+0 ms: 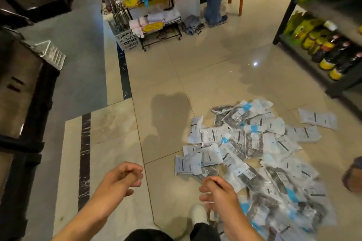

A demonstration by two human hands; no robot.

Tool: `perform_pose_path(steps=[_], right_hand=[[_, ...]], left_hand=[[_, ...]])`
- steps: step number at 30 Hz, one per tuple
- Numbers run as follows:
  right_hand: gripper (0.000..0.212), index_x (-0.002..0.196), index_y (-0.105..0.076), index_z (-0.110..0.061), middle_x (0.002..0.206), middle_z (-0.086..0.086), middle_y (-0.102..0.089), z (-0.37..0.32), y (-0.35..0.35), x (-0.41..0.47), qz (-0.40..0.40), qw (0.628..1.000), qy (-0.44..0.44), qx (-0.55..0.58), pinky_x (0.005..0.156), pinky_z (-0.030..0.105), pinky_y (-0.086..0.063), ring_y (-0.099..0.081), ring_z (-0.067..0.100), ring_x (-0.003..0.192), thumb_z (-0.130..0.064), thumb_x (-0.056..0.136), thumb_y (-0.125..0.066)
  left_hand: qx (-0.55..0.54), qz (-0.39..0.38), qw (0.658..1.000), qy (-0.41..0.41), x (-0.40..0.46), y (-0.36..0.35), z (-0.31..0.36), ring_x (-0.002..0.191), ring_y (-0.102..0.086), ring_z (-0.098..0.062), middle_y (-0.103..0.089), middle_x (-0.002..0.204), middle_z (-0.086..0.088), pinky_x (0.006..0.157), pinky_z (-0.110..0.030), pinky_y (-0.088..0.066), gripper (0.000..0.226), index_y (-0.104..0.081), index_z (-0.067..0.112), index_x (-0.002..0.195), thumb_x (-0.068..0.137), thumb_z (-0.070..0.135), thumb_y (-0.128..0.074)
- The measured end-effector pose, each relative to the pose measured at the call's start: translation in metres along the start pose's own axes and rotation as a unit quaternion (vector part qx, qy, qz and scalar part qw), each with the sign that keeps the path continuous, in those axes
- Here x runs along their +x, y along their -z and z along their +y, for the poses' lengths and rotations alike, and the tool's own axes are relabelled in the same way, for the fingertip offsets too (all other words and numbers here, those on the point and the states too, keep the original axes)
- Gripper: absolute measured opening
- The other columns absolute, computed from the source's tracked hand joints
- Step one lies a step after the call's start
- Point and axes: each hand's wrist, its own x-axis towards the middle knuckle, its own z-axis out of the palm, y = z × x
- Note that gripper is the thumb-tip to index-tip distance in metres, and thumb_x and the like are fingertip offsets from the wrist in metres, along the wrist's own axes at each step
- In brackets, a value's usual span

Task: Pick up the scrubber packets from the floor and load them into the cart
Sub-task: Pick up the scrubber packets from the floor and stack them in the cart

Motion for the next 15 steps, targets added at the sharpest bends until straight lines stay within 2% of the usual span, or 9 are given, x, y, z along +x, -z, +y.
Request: perform_pose_path(steps=[7,10,12,15], right_hand=[[0.007,0.096,-0.075,-0.015,0.093,0.011,-0.079,-0.013,-0.036,0.044,0.096,0.991,-0.034,0.082,0.065,0.033,-0.051,-0.069,0.021,0.071,-0.015,0.097,-0.068],[0.009,0.099,-0.072,-0.008,0.088,0.011,-0.074,-0.026,-0.051,0.077,0.131,0.984,-0.035,0.112,0.060,0.029,-0.045,-0.062,0.020,0.068,-0.007,0.099,-0.063],[0.007,0.099,-0.070,-0.005,0.083,0.011,-0.070,-0.032,-0.064,0.107,0.158,0.977,-0.039,0.140,0.059,0.029,-0.042,-0.058,0.019,0.065,-0.005,0.097,-0.063],[0.004,0.097,-0.070,-0.011,0.084,0.009,-0.072,-0.026,-0.088,0.158,0.227,0.951,-0.053,0.203,0.064,0.032,-0.046,-0.062,0.020,0.070,-0.014,0.096,-0.068]], left_hand=[[0.052,-0.094,0.994,-0.033,0.105,-0.015,0.066,0.102,-0.071,-0.021,-0.077,0.105,-0.003,0.087,-0.036,-0.056,0.014,-0.074,0.022,0.107,0.103,0.022,-0.061],[0.089,-0.142,0.985,-0.043,0.160,-0.023,0.089,0.101,-0.071,-0.022,-0.077,0.101,-0.005,0.090,-0.039,-0.055,0.012,-0.074,0.021,0.105,0.099,0.017,-0.064],[0.121,-0.182,0.975,-0.048,0.208,-0.031,0.103,0.099,-0.072,-0.019,-0.077,0.099,-0.003,0.089,-0.037,-0.056,0.013,-0.074,0.021,0.104,0.098,0.015,-0.065],[0.195,-0.259,0.943,-0.070,0.286,-0.054,0.121,0.097,-0.074,-0.016,-0.078,0.099,0.000,0.081,-0.033,-0.055,0.013,-0.073,0.023,0.103,0.099,0.015,-0.065]])
